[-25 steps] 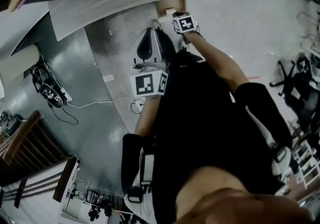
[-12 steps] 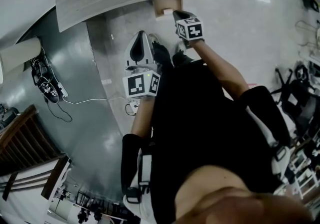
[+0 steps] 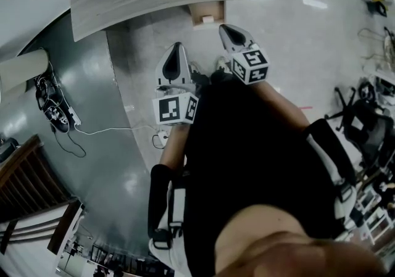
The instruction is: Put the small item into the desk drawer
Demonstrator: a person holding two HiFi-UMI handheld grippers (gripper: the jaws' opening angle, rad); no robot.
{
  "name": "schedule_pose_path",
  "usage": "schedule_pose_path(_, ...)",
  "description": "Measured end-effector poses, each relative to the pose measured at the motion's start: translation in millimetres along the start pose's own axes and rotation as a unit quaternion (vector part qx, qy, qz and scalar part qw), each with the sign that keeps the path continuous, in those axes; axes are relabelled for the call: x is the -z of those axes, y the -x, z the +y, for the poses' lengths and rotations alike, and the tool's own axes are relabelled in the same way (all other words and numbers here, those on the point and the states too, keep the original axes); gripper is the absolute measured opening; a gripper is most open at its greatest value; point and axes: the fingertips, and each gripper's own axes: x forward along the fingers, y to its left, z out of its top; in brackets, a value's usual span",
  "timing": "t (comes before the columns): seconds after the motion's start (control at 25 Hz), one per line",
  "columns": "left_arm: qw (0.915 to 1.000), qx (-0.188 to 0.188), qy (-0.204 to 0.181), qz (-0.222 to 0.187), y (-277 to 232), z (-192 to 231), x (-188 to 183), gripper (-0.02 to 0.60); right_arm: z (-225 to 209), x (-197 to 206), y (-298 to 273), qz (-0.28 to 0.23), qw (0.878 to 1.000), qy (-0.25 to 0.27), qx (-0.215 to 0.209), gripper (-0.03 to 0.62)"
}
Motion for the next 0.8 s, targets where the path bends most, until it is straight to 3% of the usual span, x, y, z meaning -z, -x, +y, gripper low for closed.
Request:
schedule_pose_path(0.32,0.9998,0.017,-0.007,0.003,8,12,-4,-0.009,52,-45,42,-0.055,0.998,0.014,-0.031,0.000)
schedule_pose_path(0.8,0.9990,0.044,-0.010,0.000,1,14,-4,-0.009,65,-58,53,-0.081,0.996,0.030,-0.021,0.000)
